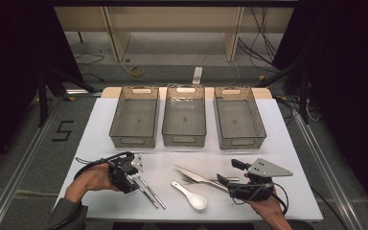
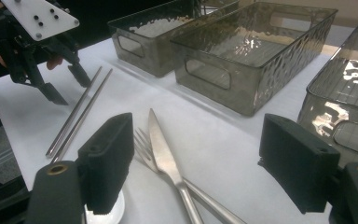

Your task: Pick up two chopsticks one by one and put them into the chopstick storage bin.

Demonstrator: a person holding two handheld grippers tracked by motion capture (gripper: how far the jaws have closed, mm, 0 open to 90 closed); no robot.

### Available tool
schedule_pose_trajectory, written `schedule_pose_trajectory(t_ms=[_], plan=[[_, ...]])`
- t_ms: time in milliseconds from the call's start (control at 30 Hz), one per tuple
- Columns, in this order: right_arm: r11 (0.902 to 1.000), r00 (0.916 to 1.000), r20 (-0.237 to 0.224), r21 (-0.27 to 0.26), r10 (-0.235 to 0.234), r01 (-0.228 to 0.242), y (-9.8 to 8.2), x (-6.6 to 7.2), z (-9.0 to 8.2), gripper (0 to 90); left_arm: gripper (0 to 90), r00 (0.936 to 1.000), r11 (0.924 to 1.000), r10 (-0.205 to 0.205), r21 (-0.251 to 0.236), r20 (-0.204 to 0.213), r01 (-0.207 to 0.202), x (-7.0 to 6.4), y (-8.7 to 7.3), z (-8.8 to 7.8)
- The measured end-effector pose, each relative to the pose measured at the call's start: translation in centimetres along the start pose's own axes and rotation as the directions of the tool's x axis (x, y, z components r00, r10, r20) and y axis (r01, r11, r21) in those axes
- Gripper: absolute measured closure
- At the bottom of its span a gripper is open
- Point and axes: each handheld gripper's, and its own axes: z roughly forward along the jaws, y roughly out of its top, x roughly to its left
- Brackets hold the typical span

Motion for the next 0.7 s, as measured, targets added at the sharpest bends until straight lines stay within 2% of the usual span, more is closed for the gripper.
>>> schedule_pose_trajectory(t_ms=[100, 200, 367, 500, 700], plan=[[1.0, 1.0, -0.002, 0.006, -0.004, 0.004, 0.0, 0.1, 0.1, 27.2, 46.0, 0.9998, 0.9998, 0.02, -0.002, 0.01, -0.02, 0.1, 0.0, 0.1], [1.0, 1.0, -0.006, 0.007, -0.006, 0.006, 0.0, 0.1, 0.2, 27.2, 46.5, 0.9993, 0.9993, 0.033, 0.017, 0.02, -0.033, 0.0, 0.1, 0.4], [0.9999, 0.9999, -0.011, 0.014, -0.009, 0.009, 0.0, 0.2, 0.2, 27.2, 48.3, 0.9981, 0.997, 0.061, 0.046, 0.005, -0.061, 0.0, 0.1, 0.8], [0.9997, 0.9999, -0.012, 0.02, -0.011, 0.011, 0.0, 0.2, 0.3, 27.4, 48.6, 0.9981, 0.9976, 0.06, 0.033, 0.009, -0.061, 0.2, 0.3, 0.9], [0.9995, 0.9998, -0.011, 0.027, -0.015, 0.015, -0.1, 0.3, 0.4, 27.5, 48.1, 0.9959, 0.994, 0.087, 0.064, 0.022, -0.089, 0.2, 0.5, 1.1]])
